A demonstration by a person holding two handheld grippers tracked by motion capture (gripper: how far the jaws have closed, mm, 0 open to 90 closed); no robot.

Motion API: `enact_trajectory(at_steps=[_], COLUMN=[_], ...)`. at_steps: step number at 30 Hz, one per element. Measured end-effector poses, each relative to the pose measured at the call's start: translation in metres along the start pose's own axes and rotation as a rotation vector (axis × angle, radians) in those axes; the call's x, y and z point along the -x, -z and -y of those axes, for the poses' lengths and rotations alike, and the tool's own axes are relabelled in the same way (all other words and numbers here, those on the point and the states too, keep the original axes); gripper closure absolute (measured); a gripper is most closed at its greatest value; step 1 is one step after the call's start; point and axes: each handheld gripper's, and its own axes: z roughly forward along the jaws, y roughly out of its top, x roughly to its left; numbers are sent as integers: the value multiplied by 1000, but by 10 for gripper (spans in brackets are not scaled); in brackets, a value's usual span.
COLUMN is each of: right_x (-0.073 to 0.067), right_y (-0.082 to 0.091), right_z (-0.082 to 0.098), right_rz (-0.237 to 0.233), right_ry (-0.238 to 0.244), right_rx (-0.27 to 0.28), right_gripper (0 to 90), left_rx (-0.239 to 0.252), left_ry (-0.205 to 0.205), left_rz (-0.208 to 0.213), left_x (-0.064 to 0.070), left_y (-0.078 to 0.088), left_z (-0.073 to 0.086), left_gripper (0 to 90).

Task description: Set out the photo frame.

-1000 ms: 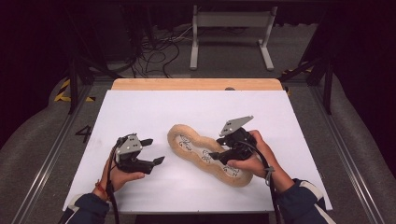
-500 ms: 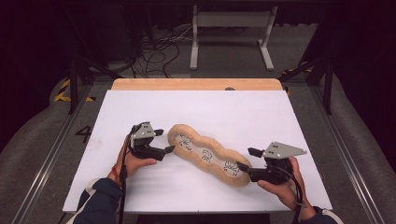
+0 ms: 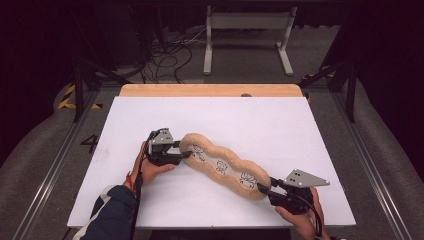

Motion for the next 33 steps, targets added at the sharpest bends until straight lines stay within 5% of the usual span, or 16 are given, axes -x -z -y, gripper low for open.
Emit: enact_trajectory(at_steps=[3,19,26,33], right_x=[2,26,30,31], right_y=[-4,-19,-23,-18], right_z=[1,-8,-9,-7], right_rz=[18,19,19,27], right_ry=[-19,65,57,42], right_rx=[24,35,44,75], right_gripper=[654,655,644,525], left_rx=[-9,-19,-25,1], left_ry=[12,24,2,-27], left_rz=[0,-43,-62,-80], left_x=[-1,24,31,30], left_y=[5,30,36,37], left_z=[2,21,24,23], left_gripper=[606,581,569,546])
